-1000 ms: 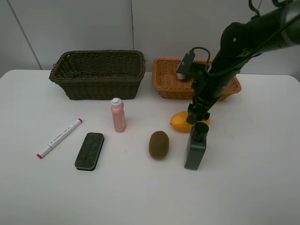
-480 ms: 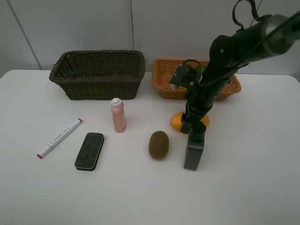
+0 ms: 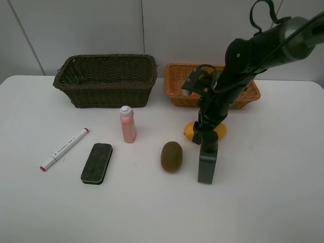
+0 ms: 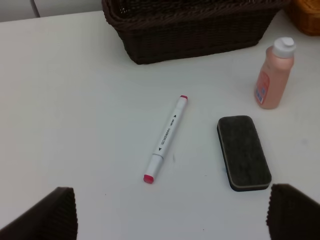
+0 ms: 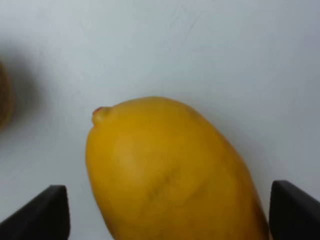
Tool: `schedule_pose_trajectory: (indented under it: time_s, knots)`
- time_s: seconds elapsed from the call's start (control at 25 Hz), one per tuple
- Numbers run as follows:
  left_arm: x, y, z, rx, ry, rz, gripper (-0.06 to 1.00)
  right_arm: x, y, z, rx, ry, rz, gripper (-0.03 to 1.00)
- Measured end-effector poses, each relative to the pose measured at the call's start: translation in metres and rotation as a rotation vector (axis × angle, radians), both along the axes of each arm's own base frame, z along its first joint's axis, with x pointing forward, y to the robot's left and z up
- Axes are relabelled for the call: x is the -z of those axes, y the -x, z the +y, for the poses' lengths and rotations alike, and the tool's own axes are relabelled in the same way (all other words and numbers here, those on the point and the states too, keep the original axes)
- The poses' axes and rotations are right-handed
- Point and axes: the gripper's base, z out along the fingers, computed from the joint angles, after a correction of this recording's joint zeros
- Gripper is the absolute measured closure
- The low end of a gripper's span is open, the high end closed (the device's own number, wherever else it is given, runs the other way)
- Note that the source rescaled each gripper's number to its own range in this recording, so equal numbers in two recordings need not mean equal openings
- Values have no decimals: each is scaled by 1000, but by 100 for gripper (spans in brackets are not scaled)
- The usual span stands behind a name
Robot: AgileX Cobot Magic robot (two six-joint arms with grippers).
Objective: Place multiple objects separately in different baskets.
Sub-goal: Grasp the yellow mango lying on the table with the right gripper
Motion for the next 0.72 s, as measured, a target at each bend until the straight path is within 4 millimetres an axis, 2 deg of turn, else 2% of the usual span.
schedule_pose_trajectory:
  time_s: [0.48,0.72]
  knots:
    - [0,0,0,0,0,0,-6,-1,1,-3,-34,45,20,3]
    - [0,0,0,0,0,0,-6,-7,-4,-3,-63,73,0,3]
